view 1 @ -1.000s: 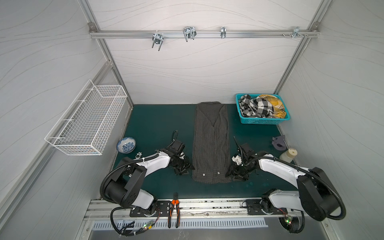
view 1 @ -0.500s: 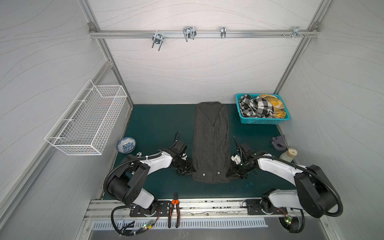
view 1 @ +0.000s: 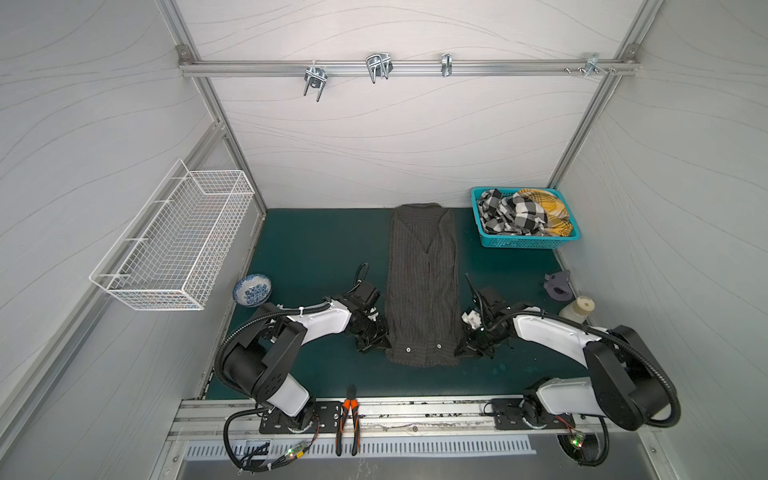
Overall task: Fold and stack the long sleeve shirts
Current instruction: 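Grasp the hem corners nearest the robot with both grippers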
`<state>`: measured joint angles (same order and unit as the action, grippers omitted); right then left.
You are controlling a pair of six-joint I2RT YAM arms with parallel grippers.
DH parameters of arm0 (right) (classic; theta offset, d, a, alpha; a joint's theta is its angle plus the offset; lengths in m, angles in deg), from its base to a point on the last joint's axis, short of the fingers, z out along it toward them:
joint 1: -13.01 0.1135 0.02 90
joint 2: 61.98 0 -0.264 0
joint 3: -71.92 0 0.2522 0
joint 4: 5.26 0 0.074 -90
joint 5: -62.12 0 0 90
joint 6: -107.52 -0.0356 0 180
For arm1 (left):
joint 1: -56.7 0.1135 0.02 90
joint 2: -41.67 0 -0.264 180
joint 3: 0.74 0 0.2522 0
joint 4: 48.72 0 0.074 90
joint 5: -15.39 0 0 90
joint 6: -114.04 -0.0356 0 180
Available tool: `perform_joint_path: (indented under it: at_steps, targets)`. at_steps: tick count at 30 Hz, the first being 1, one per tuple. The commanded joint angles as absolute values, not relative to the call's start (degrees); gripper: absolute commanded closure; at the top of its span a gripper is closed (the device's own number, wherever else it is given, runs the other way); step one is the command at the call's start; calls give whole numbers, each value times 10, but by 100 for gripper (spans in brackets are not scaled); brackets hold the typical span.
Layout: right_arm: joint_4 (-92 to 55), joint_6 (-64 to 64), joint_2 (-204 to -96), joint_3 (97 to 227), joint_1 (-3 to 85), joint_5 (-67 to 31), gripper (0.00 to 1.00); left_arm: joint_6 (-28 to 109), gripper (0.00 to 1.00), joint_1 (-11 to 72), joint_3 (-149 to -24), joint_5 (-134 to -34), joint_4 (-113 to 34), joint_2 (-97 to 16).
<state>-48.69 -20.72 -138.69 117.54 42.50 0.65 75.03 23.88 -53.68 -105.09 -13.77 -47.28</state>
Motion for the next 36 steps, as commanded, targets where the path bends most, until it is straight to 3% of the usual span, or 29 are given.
perform_joint_path:
  at_steps: [1,15,21,24,27,29,31,36]
  targets:
    - [-521,-215,-1356,1173,424,5,100,744,100,228,-538,-1026,-92,-471]
    - [-646,-328,-1147,1127,513,-21,100,817,100,140,-449,-1008,-10,-260]
    - [-620,-366,-1154,1125,572,-24,100,844,100,110,-436,-1007,-47,-267]
    - [-596,-368,-1178,1137,580,-12,92,844,100,107,-437,-1005,-50,-280]
    - [-595,-371,-1188,1162,588,-16,94,844,100,106,-437,-1001,-47,-275]
    - [-604,-368,-1203,1172,588,-25,79,845,100,106,-436,-999,-47,-273]
    - [-615,-364,-1219,1174,593,-36,53,845,100,106,-435,-999,-48,-272]
    - [-677,-360,-1200,1166,586,-78,41,845,100,106,-432,-998,-46,-268]
